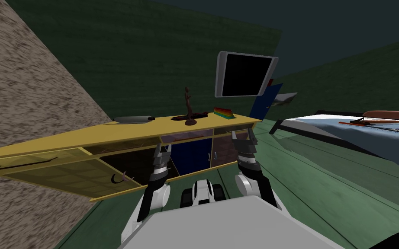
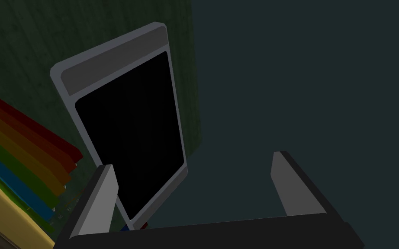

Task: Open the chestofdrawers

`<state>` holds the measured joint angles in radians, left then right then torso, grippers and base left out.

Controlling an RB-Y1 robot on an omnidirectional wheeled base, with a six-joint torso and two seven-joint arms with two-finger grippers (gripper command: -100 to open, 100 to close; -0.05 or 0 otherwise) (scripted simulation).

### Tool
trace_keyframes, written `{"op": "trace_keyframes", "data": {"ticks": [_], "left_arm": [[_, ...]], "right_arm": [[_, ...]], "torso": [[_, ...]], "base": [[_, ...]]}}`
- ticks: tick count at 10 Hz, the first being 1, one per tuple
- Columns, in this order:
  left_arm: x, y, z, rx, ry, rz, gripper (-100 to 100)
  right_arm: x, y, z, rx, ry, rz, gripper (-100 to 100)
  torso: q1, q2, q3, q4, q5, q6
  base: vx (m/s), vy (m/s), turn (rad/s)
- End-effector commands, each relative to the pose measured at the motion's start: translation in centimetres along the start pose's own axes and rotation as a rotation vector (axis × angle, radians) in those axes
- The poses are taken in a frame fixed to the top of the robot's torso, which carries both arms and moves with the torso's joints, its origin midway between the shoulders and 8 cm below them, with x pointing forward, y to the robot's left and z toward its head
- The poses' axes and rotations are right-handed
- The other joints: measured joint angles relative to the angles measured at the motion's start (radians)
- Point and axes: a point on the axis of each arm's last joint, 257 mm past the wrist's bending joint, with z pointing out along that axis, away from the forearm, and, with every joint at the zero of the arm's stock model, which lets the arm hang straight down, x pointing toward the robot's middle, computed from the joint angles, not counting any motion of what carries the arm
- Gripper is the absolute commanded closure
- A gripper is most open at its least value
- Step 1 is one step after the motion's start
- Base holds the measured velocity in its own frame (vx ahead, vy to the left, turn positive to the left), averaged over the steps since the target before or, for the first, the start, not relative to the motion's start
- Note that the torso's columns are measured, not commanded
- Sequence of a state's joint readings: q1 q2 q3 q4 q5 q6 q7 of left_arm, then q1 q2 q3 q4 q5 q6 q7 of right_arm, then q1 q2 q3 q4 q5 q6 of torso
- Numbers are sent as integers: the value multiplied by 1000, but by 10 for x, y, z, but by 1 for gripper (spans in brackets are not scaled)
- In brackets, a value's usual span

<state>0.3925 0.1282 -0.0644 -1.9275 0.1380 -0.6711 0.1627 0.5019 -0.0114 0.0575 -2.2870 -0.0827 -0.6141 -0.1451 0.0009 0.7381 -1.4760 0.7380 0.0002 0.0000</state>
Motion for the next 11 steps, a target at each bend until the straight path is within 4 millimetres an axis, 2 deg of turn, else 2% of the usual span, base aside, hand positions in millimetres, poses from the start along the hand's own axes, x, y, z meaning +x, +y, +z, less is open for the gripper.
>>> {"op": "trace_keyframes", "data": {"ticks": [1,11], "left_arm": [[-3,11,-4,-14,-3,-8,-100],[-11,62,-26,-65,-69,-84,-100]], "right_arm": [[0,0,0,0,0,0,0],[0,0,0,0,0,0,0]], "torso": [[0,1,1,0,0,0],[-1,0,0,0,0,0]], "base": [[19,-38,-7],[29,-48,-9]]}}
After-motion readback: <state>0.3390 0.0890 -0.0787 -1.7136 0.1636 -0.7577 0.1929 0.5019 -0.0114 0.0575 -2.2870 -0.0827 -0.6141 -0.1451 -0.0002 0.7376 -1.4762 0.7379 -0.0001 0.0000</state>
